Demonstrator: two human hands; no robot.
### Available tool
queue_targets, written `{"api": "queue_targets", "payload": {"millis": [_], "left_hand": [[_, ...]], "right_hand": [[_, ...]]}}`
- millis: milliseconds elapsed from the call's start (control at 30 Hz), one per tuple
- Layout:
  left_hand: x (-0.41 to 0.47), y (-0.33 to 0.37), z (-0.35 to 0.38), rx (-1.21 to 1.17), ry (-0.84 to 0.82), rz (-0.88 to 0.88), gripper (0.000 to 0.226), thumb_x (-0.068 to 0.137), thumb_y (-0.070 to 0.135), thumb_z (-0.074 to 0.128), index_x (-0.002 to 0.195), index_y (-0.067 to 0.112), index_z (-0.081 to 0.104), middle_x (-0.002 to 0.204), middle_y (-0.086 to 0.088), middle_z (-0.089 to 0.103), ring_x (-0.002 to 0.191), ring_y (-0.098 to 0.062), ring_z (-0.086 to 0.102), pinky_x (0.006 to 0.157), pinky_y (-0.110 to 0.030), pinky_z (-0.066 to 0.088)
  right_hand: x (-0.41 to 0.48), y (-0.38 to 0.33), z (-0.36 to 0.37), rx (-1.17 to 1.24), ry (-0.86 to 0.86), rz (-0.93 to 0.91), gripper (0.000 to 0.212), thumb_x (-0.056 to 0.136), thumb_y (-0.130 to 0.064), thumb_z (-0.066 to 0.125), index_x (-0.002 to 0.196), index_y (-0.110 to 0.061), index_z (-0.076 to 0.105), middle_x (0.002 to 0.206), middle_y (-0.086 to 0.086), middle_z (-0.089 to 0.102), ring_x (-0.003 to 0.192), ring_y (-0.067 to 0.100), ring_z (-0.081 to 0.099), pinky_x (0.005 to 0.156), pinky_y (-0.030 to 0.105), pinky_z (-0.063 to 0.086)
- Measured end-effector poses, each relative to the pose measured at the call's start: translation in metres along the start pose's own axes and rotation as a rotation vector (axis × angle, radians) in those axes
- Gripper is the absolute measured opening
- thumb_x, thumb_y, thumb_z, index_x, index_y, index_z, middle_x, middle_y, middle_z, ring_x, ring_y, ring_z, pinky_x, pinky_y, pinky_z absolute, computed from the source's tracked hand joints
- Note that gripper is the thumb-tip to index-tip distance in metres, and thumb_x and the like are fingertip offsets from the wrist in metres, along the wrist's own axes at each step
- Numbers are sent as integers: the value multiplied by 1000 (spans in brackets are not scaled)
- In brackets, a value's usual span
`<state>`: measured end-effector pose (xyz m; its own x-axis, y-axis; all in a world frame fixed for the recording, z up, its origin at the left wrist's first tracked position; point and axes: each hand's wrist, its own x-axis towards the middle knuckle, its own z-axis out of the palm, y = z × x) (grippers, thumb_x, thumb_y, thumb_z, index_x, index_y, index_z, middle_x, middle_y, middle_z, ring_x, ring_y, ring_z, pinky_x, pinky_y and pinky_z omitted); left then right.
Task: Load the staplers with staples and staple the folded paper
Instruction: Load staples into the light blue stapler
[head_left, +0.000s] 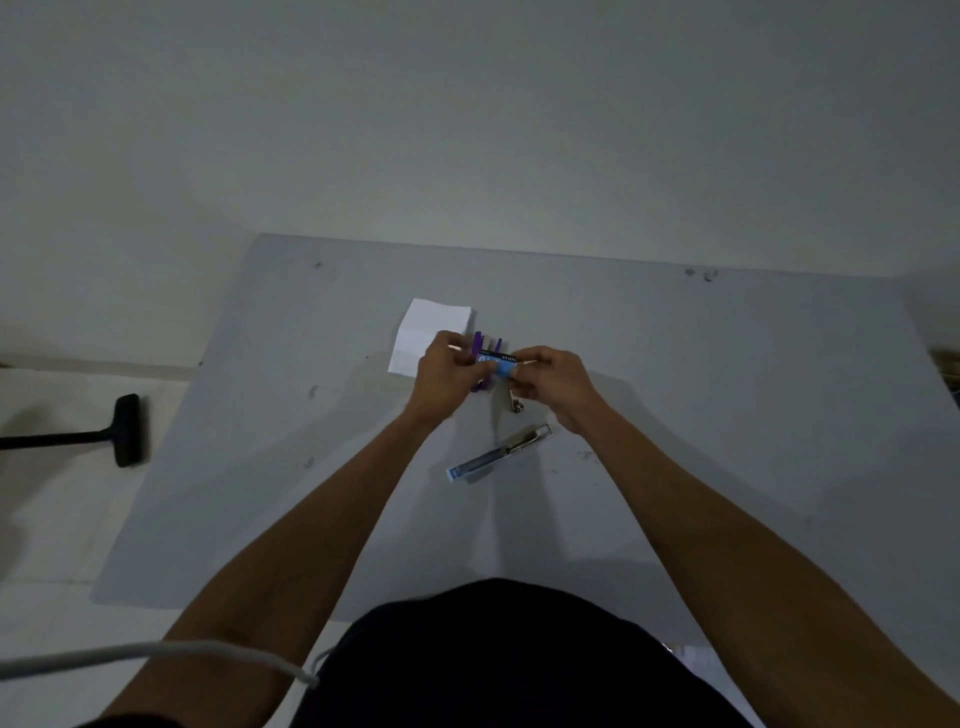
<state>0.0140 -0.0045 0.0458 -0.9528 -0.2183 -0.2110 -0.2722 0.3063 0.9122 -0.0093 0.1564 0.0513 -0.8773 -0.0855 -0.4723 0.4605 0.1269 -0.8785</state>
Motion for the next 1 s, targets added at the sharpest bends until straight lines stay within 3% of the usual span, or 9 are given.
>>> {"api": "queue_targets", "payload": {"millis": [67, 133, 300, 367, 500, 600, 800, 900, 1000], "left_hand": [[6, -1, 1, -132, -8, -88, 34, 73, 13, 81, 92, 6, 54, 92, -20, 69, 76, -26, 68, 70, -35, 59], [8, 2, 1, -241, -7, -125, 26, 73, 5, 79, 79, 8, 55, 88, -22, 69, 74, -30, 67, 78, -44, 58], [15, 7, 3, -336, -37, -168, 17, 78, -1, 73, 70, 6, 60, 75, -12, 67, 59, -11, 68, 70, -28, 59], [17, 6, 3, -350, -36, -196, 13, 80, 1, 72, 70, 5, 64, 76, -12, 67, 61, -12, 69, 69, -24, 59], [20, 4, 6, -380, -39, -234, 4, 80, 2, 72, 77, 3, 69, 79, -13, 69, 74, -24, 68, 82, -34, 57], [19, 5, 9, -366, -37, -250, 13, 80, 3, 72, 89, -7, 70, 80, -12, 69, 77, -27, 68, 85, -36, 56], [21, 6, 8, -362, -15, -274, 8, 80, 4, 73, 72, 5, 70, 76, -13, 69, 76, -26, 67, 85, -37, 56], [23, 6, 5, -387, -6, -286, 7, 81, 4, 72, 74, 4, 69, 78, -14, 69, 72, -24, 68, 79, -31, 58], [23, 8, 4, -383, 2, -280, 7, 81, 6, 72, 75, 3, 69, 78, -15, 69, 65, -17, 69, 61, -19, 55]], "right_hand": [[2, -3, 0, 7, -9, -16, 21, 82, 3, 67, 102, -1, 66, 84, 16, 69, 65, 21, 65, 72, 32, 59], [3, -5, -1, 15, -18, -23, 20, 83, 4, 66, 102, -2, 66, 83, 16, 69, 67, 22, 65, 73, 32, 59], [8, -9, -4, 37, -34, -13, 17, 83, 4, 65, 97, -7, 66, 87, 18, 68, 72, 26, 65, 80, 37, 58], [9, -11, -5, 40, -28, -17, 15, 85, 2, 64, 96, -7, 66, 89, 19, 68, 74, 27, 66, 80, 37, 59], [13, -12, -6, -42, 27, -48, 11, 87, -11, 68, 95, -4, 68, 88, 16, 69, 68, 24, 67, 76, 36, 59], [15, -13, -6, -154, 83, -82, 9, 85, -10, 69, 91, -3, 68, 82, 17, 69, 62, 22, 66, 70, 35, 60], [18, -20, -10, -240, 100, -82, 15, 85, 2, 60, 96, -5, 66, 84, 20, 70, 62, 23, 68, 62, 33, 61], [15, -21, -12, -273, 97, -151, 17, 85, 5, 56, 96, -5, 62, 86, 22, 69, 69, 30, 71, 60, 33, 60], [14, -20, -12, -383, 120, -287, 8, 85, 0, 60, 88, -6, 60, 90, 16, 67, 73, 31, 70, 59, 36, 59]]}}
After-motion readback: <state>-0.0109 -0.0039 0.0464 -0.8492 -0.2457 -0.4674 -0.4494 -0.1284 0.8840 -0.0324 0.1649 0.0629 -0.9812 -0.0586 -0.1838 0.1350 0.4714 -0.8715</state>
